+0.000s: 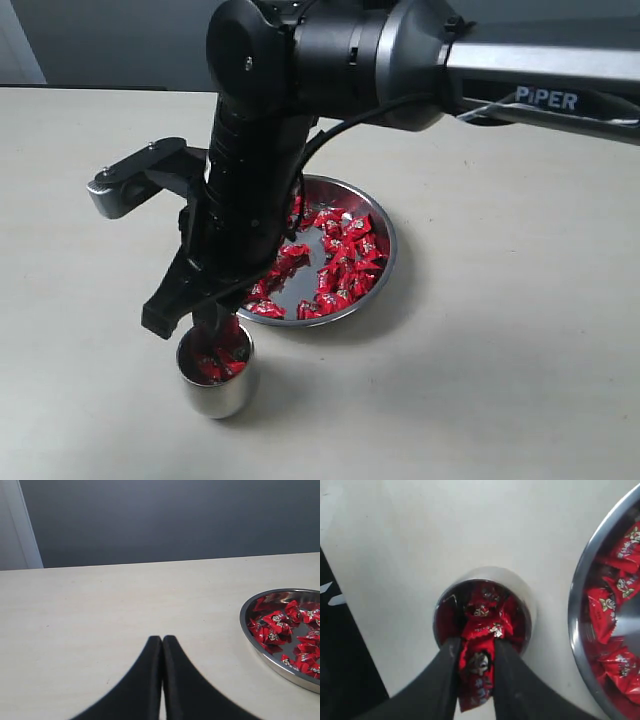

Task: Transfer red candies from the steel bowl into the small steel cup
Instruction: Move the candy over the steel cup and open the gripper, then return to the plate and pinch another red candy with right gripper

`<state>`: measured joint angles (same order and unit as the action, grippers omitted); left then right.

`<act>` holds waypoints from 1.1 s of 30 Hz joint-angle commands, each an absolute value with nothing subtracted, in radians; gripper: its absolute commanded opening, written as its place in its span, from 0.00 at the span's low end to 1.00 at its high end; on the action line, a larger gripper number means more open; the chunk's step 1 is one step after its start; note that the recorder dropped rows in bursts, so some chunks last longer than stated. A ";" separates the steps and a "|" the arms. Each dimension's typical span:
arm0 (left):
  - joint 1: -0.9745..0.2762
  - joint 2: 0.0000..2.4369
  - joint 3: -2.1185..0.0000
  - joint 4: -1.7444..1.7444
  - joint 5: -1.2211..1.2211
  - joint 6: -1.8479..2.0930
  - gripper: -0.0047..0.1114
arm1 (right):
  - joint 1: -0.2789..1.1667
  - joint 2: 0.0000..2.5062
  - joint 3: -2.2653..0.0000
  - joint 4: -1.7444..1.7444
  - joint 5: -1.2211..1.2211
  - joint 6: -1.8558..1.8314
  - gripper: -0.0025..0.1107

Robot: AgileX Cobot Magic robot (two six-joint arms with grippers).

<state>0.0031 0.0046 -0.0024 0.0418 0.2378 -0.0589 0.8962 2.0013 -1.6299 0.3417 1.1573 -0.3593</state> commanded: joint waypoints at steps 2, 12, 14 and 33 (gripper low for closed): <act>0.008 0.000 0.000 0.043 0.232 -0.061 0.04 | 0.898 2.016 -1.630 0.386 1.176 -0.416 0.07; 0.008 0.000 0.000 0.043 0.232 -0.061 0.04 | 0.896 2.032 -1.630 0.319 1.146 -0.400 0.41; 0.008 0.000 0.000 0.043 0.232 -0.061 0.04 | 0.896 2.032 -1.630 0.221 1.101 -0.332 0.41; 0.008 0.000 0.000 0.043 0.232 -0.061 0.04 | 0.690 2.088 -1.630 0.044 0.862 -0.104 0.42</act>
<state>0.0031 0.0046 -0.0024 0.0418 0.2378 -0.0589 0.7229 2.0554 -1.6299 -0.0105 0.8810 -0.0771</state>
